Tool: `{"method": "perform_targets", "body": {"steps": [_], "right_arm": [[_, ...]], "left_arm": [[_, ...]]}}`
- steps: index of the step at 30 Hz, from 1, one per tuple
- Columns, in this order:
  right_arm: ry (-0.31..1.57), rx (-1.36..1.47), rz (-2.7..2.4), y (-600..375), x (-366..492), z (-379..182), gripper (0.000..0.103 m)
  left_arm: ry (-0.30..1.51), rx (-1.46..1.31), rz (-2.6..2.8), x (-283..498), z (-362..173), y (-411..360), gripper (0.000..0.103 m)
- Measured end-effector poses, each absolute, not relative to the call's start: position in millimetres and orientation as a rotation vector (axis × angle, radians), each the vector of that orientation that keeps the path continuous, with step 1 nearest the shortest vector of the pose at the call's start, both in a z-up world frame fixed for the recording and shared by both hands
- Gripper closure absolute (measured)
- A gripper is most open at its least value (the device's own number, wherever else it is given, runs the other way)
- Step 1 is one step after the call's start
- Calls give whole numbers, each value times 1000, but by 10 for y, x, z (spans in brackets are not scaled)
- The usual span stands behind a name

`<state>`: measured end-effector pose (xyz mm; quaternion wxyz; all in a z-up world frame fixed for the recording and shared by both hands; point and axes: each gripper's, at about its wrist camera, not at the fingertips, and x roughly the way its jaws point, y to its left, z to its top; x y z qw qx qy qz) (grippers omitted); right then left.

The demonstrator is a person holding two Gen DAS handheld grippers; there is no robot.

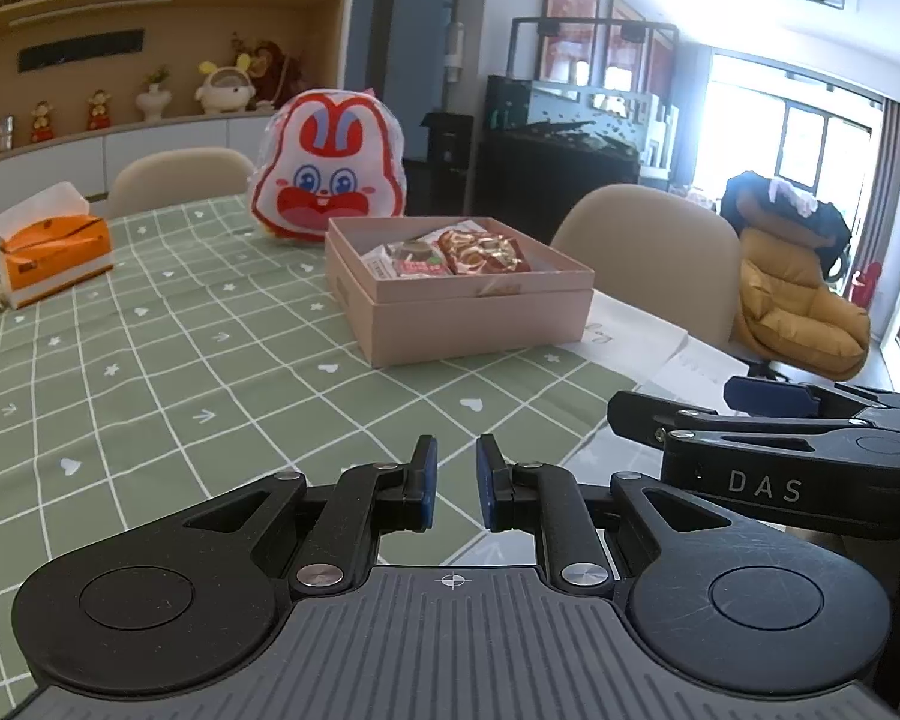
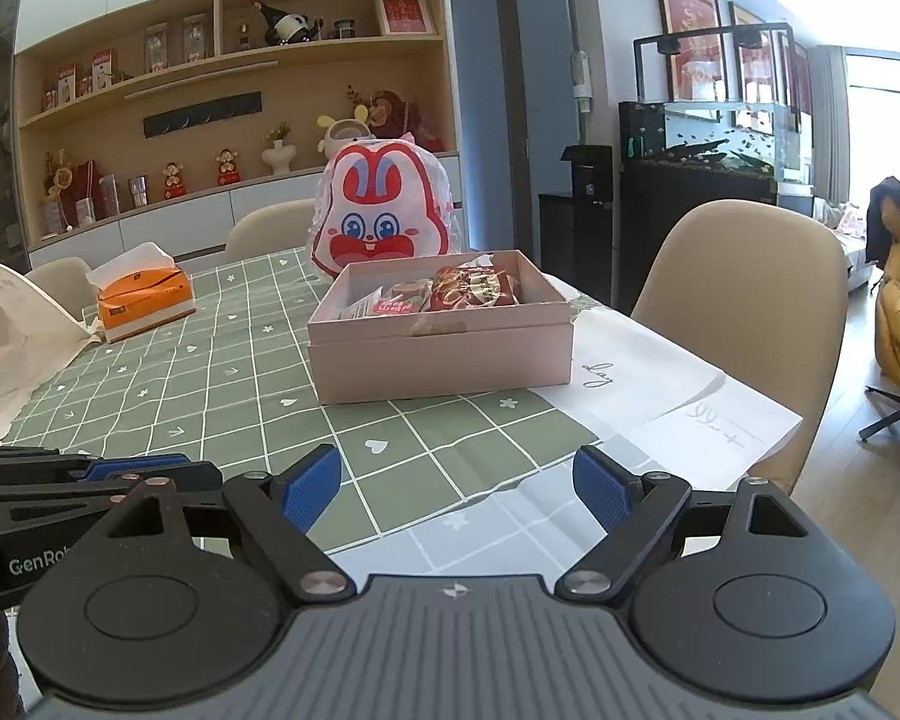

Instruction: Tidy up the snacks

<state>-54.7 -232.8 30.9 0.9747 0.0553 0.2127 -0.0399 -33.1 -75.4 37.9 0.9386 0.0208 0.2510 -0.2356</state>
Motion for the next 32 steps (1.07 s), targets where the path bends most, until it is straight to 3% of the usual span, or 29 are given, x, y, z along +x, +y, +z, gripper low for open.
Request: {"method": "perform_targets", "body": {"steps": [32], "right_arm": [[435,95,-65,-2268,-557,311,18]], "left_arm": [[493,28,-495,-339,391,-733,85]]}}
